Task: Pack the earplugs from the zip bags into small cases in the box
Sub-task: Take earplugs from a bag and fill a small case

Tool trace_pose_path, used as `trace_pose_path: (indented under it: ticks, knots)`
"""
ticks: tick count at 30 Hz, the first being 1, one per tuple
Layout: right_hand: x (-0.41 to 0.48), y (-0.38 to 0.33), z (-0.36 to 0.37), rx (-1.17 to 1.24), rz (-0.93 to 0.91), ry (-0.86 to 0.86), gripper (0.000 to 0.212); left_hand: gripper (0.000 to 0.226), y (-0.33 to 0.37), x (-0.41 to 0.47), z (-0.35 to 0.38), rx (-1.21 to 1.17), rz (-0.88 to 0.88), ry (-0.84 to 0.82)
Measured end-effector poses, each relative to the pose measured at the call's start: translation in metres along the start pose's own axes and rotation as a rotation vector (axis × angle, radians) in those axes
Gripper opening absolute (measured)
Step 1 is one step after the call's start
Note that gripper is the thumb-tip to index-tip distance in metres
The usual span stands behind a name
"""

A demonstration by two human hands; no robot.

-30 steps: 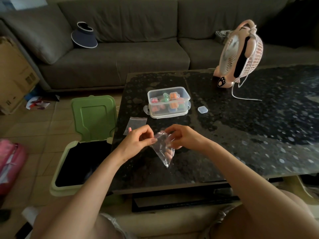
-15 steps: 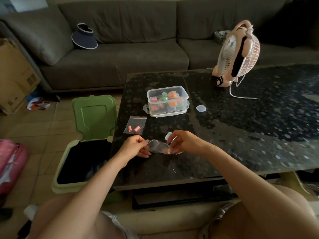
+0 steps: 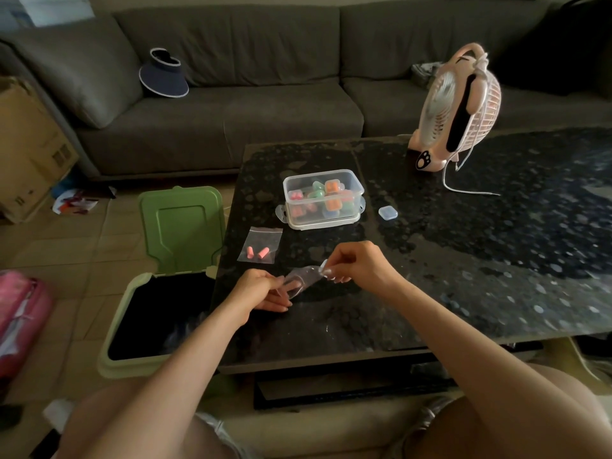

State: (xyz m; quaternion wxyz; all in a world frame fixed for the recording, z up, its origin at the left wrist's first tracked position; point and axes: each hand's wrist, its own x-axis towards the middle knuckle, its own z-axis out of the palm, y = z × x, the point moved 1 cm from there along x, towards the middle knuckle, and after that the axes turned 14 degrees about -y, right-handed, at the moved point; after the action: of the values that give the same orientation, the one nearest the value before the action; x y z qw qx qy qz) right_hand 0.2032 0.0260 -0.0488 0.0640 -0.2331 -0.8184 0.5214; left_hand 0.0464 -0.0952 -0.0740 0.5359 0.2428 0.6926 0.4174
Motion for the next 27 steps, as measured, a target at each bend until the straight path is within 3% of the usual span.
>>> trace_pose_path:
  ticks: [15, 20, 24, 27]
  knots:
    - [0.0, -0.012, 0.004, 0.114, -0.116, -0.035, 0.004, 0.019, -0.001, 0.002, -0.004, 0.0, -0.013, 0.002]
    - [0.005, -0.02, 0.002, 0.265, -0.096, 0.089, 0.022, 0.013, 0.005, -0.001, -0.01, -0.143, 0.088, -0.042]
    - [0.018, -0.005, 0.002, -0.081, 0.049, 0.234, 0.013, 0.007, 0.01, 0.001, -0.02, -0.298, 0.329, 0.087]
    - [0.024, 0.007, 0.006, -0.389, 0.168, 0.21, 0.024, 0.008, 0.006, 0.006, -0.027, -0.334, 0.412, 0.232]
